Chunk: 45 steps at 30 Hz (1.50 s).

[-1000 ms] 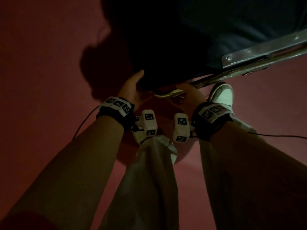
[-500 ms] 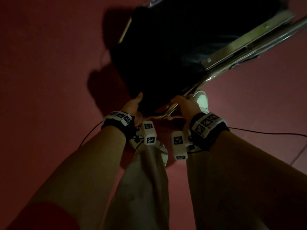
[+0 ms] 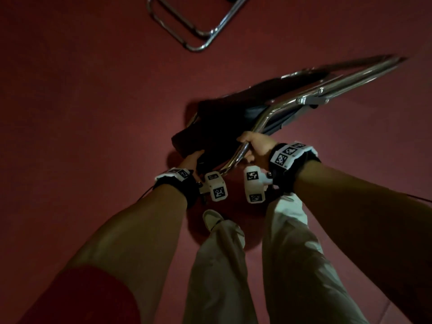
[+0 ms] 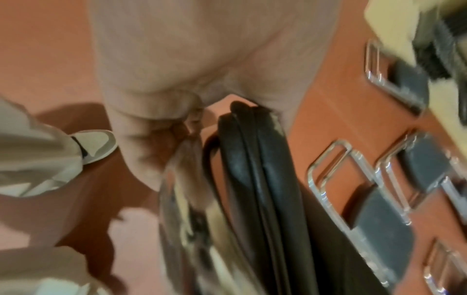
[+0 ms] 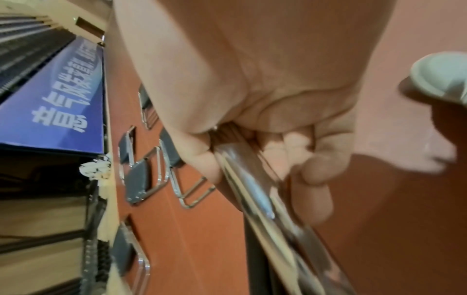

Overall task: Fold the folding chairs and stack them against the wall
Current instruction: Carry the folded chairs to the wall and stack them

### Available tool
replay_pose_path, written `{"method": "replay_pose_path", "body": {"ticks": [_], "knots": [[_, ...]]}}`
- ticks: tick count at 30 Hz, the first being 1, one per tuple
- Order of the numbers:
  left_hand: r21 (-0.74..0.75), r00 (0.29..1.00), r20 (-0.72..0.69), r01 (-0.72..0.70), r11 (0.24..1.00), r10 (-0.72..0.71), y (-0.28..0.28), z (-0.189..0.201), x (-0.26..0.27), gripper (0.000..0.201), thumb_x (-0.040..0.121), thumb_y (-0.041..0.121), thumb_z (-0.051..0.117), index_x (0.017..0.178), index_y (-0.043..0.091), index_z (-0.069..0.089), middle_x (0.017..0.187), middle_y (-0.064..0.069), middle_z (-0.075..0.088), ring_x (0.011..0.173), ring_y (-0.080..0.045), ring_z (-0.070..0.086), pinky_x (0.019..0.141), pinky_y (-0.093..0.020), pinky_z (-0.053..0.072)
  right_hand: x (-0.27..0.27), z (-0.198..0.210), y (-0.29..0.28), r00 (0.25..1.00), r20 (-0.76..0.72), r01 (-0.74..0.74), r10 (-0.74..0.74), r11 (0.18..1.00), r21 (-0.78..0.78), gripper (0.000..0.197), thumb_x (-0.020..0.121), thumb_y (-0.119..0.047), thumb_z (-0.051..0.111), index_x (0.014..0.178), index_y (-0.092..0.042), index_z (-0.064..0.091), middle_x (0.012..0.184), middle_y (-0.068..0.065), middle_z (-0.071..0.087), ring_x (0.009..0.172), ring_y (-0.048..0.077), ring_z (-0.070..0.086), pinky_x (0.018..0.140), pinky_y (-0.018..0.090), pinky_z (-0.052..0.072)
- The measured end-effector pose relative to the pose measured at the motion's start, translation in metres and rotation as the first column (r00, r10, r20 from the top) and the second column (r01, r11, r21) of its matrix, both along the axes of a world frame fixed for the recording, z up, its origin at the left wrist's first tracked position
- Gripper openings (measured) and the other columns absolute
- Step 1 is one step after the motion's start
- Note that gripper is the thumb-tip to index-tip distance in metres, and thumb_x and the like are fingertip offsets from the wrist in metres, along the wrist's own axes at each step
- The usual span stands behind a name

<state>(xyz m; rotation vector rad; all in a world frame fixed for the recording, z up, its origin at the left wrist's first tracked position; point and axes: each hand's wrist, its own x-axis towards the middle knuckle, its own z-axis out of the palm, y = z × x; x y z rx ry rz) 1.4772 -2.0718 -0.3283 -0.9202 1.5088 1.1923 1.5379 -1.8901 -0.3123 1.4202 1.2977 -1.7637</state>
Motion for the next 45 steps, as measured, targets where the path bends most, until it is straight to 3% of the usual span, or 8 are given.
{"method": "replay_pose_path", "body": {"ticks": [6, 8, 13, 17, 32, 36, 40, 45], "knots": [[-0.097, 0.982, -0.092, 0.158, 0.983, -0.167, 0.042, 0.09, -0.037, 0.042, 0.104, 0.016, 0.049, 0.144, 0.006, 0.045, 0.143, -0.016, 0.051, 0.128, -0.039, 0.051, 0.098, -0.033, 0.047, -0.024, 0.077, 0.041, 0.998, -0.07, -0.006, 0.003, 0.999, -0.043, 0.025, 0.081, -0.029, 0.069, 0.069, -0.009, 0.058, 0.067, 0.011, 0.06, 0.059, 0.028, 0.058, 0.065, 0.036, 0.05], [-0.097, 0.966, -0.125, 0.213, 0.972, -0.224, 0.066, 0.121, -0.044, 0.02, 0.105, 0.007, 0.042, 0.12, 0.012, 0.054, 0.113, -0.005, 0.057, 0.107, -0.032, 0.053, 0.074, -0.015, 0.051, -0.025, 0.097, 0.066, 0.995, -0.092, 0.022, -0.028, 0.997, -0.07, 0.023, 0.09, -0.022, 0.063, 0.073, -0.009, 0.056, 0.059, 0.007, 0.061, 0.051, 0.023, 0.059, 0.055, 0.031, 0.05], [-0.106, 0.968, -0.19, 0.149, 0.983, -0.167, 0.139, 0.191, -0.054, 0.022, 0.096, 0.022, 0.058, 0.08, 0.008, 0.058, 0.077, -0.011, 0.061, 0.068, -0.026, 0.055, 0.064, -0.032, 0.045, -0.021, 0.14, 0.137, 0.987, -0.148, 0.048, -0.069, 0.989, -0.142, 0.035, 0.099, -0.018, 0.048, 0.066, -0.009, 0.052, 0.046, 0.002, 0.057, 0.036, 0.014, 0.055, 0.038, 0.017, 0.043], [-0.078, 0.945, -0.28, 0.156, 0.985, -0.172, 0.208, 0.241, -0.061, 0.026, 0.094, 0.018, 0.052, 0.069, 0.01, 0.052, 0.046, -0.003, 0.055, 0.042, -0.018, 0.054, 0.045, -0.021, 0.042, -0.022, 0.179, 0.187, 0.981, -0.181, 0.045, -0.072, 0.988, -0.148, 0.032, 0.098, -0.027, 0.05, 0.072, -0.009, 0.055, 0.053, 0.005, 0.06, 0.051, 0.02, 0.057, 0.058, 0.027, 0.046], [-0.315, 0.805, -0.41, 0.316, 0.895, -0.428, 0.378, 0.294, -0.111, 0.022, 0.07, 0.03, 0.064, 0.069, 0.009, 0.056, 0.073, -0.012, 0.06, 0.06, -0.026, 0.056, 0.066, -0.036, 0.047, 0.006, 0.24, 0.375, 0.957, -0.259, 0.083, -0.127, 0.981, -0.174, 0.033, 0.101, -0.024, 0.045, 0.077, -0.005, 0.054, 0.065, 0.012, 0.067, 0.075, 0.03, 0.061, 0.086, 0.042, 0.042], [-0.35, 0.783, -0.351, 0.399, 0.848, -0.514, 0.388, 0.31, -0.131, 0.027, 0.073, 0.032, 0.066, 0.076, 0.006, 0.061, 0.07, -0.013, 0.062, 0.059, -0.027, 0.058, 0.056, -0.033, 0.05, -0.022, 0.254, 0.394, 0.948, -0.264, 0.149, -0.179, 0.98, -0.129, 0.023, 0.099, -0.017, 0.047, 0.083, -0.002, 0.053, 0.084, 0.019, 0.06, 0.07, 0.034, 0.06, 0.067, 0.038, 0.047], [-0.383, 0.702, -0.355, 0.493, 0.781, -0.617, 0.394, 0.317, -0.167, 0.039, 0.071, 0.041, 0.07, 0.088, 0.006, 0.068, 0.091, -0.019, 0.072, 0.083, -0.038, 0.072, 0.073, -0.049, 0.058, -0.061, 0.266, 0.412, 0.952, -0.29, 0.079, -0.101, 0.993, -0.088, 0.028, 0.098, -0.021, 0.045, 0.071, -0.013, 0.046, 0.061, 0.004, 0.041, 0.046, 0.018, 0.036, 0.046, 0.024, 0.029], [-0.443, 0.615, -0.355, 0.552, 0.706, -0.704, 0.408, 0.322, -0.2, 0.055, 0.059, 0.046, 0.076, 0.095, 0.006, 0.067, 0.089, -0.016, 0.072, 0.079, -0.035, 0.072, 0.079, -0.046, 0.06, -0.107, 0.28, 0.436, 0.907, -0.4, 0.135, -0.131, 0.991, -0.018, 0.006, 0.094, -0.018, 0.056, 0.096, -0.015, 0.052, 0.073, 0.008, 0.056, 0.053, 0.019, 0.045, 0.052, 0.027, 0.029]]}}
